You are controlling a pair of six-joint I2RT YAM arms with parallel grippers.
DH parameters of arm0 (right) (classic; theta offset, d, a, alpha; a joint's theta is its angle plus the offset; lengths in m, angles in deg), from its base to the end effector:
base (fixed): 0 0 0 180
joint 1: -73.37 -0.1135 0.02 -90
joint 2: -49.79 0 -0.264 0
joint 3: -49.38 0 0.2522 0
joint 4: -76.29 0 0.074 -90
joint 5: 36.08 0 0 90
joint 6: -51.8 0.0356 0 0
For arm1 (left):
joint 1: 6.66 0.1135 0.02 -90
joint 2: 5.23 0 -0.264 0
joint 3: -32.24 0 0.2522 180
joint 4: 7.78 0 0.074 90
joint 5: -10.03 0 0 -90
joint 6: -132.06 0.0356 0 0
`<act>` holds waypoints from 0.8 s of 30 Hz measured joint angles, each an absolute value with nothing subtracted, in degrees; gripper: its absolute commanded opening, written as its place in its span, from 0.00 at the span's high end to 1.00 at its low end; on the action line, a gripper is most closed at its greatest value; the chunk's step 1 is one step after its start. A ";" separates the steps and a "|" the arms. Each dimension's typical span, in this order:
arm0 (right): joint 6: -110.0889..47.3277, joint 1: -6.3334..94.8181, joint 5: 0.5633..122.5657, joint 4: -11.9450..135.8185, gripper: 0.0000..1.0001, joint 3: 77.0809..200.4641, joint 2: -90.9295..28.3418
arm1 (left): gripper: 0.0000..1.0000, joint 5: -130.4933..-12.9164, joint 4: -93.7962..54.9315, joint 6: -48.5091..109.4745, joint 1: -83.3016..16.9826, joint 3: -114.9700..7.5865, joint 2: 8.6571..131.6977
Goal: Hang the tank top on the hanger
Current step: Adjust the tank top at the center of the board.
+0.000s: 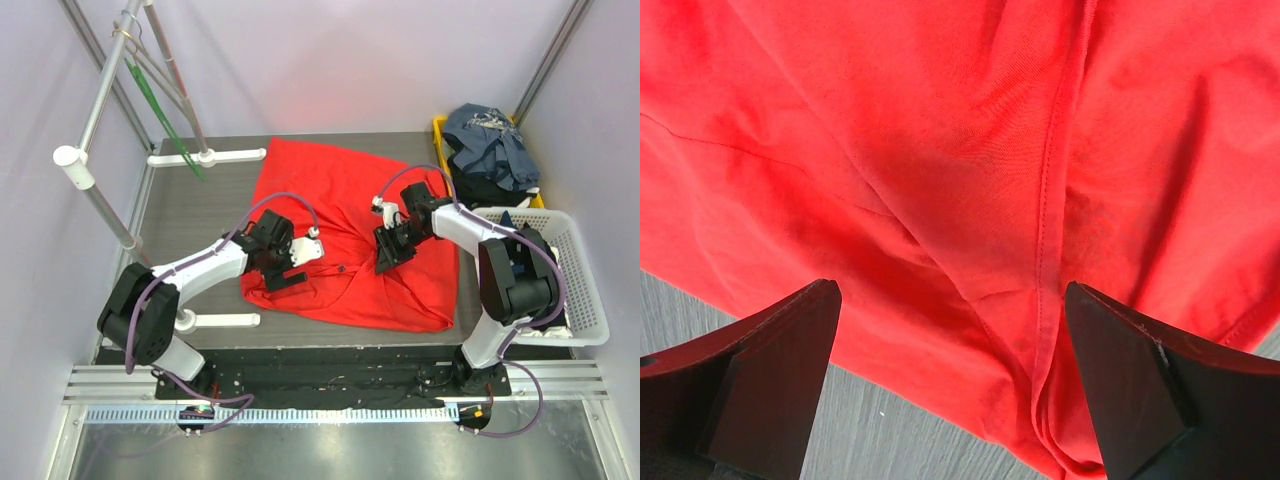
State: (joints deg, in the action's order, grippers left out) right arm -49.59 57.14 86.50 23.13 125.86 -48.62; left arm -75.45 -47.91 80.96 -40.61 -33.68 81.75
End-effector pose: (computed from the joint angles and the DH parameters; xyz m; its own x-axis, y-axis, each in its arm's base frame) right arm 0.3012 0.1077 0.1800 -0.8368 -0.4169 -0.3550 -0.5445 0.7018 0.4593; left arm 0.2425 -0.1666 0.1906 -0.1963 0.8868 -0.4184 0.9142 0.3198 0.2489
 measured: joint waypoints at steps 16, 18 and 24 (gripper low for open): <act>-50.21 56.92 85.74 21.04 0.99 127.34 -44.47 | 0.01 -78.47 -45.11 80.04 -42.43 -32.85 84.07; -50.62 56.92 86.04 20.51 0.99 127.80 -41.59 | 0.01 -78.71 -45.28 80.76 -42.82 -32.50 84.22; -51.54 56.92 86.11 19.83 0.99 128.20 -38.85 | 0.03 -78.58 -45.59 81.74 -43.08 -31.91 83.76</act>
